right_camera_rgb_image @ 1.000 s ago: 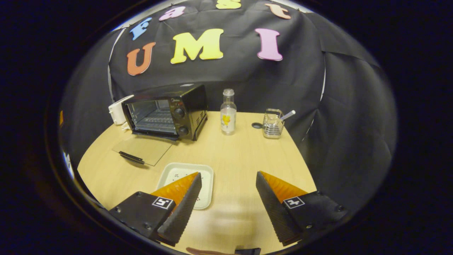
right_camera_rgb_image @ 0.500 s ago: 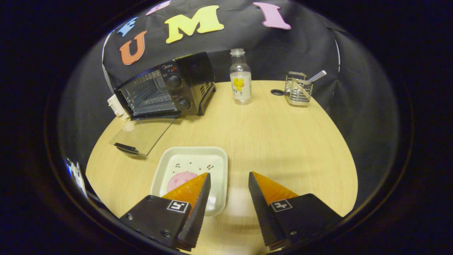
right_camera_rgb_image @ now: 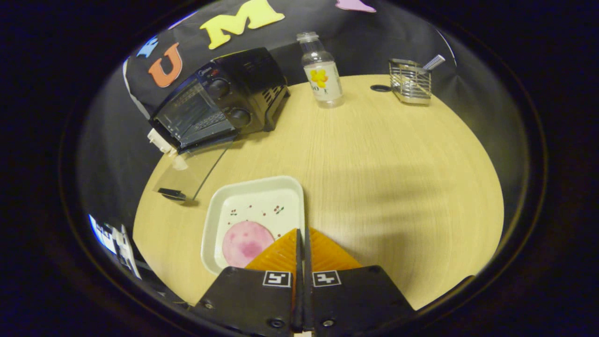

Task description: Open the electric oven with the left hand, put the food in, and close the electric oven.

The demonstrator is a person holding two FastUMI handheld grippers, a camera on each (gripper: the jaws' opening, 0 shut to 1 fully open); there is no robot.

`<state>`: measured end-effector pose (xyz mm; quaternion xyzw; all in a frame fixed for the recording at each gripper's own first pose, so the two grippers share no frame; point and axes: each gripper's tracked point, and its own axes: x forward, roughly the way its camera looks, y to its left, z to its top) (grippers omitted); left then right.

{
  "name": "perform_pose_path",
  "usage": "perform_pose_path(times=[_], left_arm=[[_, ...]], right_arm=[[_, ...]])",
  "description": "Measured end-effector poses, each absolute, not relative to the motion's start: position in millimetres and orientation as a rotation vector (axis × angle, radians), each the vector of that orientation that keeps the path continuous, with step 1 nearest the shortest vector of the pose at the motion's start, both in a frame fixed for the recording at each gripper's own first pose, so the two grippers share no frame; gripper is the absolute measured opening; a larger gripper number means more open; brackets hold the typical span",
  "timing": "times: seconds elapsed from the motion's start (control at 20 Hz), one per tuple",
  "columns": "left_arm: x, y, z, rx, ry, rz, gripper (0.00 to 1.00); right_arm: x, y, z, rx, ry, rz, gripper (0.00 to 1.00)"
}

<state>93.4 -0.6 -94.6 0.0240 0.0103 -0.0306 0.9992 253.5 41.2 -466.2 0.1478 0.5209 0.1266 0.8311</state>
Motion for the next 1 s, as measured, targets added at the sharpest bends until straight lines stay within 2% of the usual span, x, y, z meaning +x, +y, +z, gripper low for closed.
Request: perform_pose_path(times=[0.3, 0.65, 1.0], left_arm=[[89, -3, -89, 0.032, 0.019, -0.077, 0.94], [82, -2, -92, 0.03, 0.021, -0.087, 0.95], [74, 23, -99, 0.027, 0.028, -0.072, 0.94]], right_arm=[[246, 40, -465, 0.637, 1.141, 0.287, 0.04], [242, 13, -435, 0.659, 1.054, 0.248, 0.04], [239, 30, -371, 0.682, 0.953, 0.29, 0.04]])
